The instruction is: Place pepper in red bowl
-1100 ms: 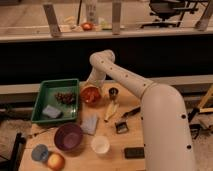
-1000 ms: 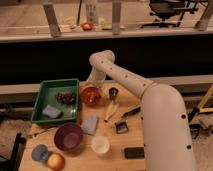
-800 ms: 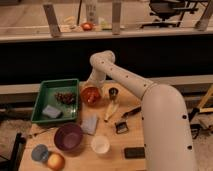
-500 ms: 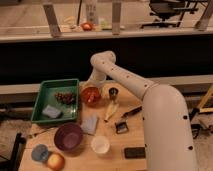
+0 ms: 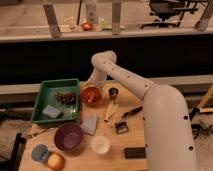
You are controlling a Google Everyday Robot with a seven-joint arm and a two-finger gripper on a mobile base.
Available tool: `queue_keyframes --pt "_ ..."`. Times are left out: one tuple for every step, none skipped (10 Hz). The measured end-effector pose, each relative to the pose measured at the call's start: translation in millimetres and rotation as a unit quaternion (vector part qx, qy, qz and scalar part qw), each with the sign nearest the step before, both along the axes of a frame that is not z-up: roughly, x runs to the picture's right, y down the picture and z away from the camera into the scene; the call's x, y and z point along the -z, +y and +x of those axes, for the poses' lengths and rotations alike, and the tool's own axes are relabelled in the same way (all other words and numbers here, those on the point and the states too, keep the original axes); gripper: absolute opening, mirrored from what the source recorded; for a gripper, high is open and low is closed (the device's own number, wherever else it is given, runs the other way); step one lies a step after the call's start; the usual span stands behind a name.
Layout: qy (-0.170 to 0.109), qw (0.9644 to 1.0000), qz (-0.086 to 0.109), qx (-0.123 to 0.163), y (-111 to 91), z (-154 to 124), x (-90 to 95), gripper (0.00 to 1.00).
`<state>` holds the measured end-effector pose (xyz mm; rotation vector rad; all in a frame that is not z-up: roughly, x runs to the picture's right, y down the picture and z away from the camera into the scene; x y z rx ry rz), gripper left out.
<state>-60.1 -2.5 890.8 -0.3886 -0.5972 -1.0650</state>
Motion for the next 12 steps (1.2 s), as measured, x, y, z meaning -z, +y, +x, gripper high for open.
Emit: queue_keyframes --pt "-0.001 1.0000 0.001 -0.001 -0.9 0.6 0.2 0.80" --pt "-0.002 1.0000 0.002 -0.001 -1.6 1.4 0.2 0.80" --pt "-0.004 1.0000 0.003 -0.002 -2.5 1.9 0.4 0.80" --pt "-0.005 1.0000 0.004 -0.002 -3.1 2.6 0.4 0.80" --pt "-0.004 1.0000 0.004 -0.003 -3.0 3.5 0.2 0.80" --pt "-0.004 1.0000 0.004 -0.003 -3.0 3.5 0.2 0.80" --pt "-0.005 1.0000 0.004 -0.003 -2.8 2.9 0.1 0.80" --pt "-0.005 1.0000 0.003 -0.002 -2.2 2.4 -0.2 0.80" --pt "-0.005 1.0000 0.003 -0.002 -2.2 2.3 -0.3 0.80" --pt "-0.005 1.0000 0.003 -0.002 -2.2 2.4 -0.3 0.80" --pt "-0.005 1.0000 0.003 -0.002 -2.2 2.5 -0.3 0.80" --pt "-0.005 1.0000 0.003 -0.002 -2.1 2.5 -0.4 0.80"
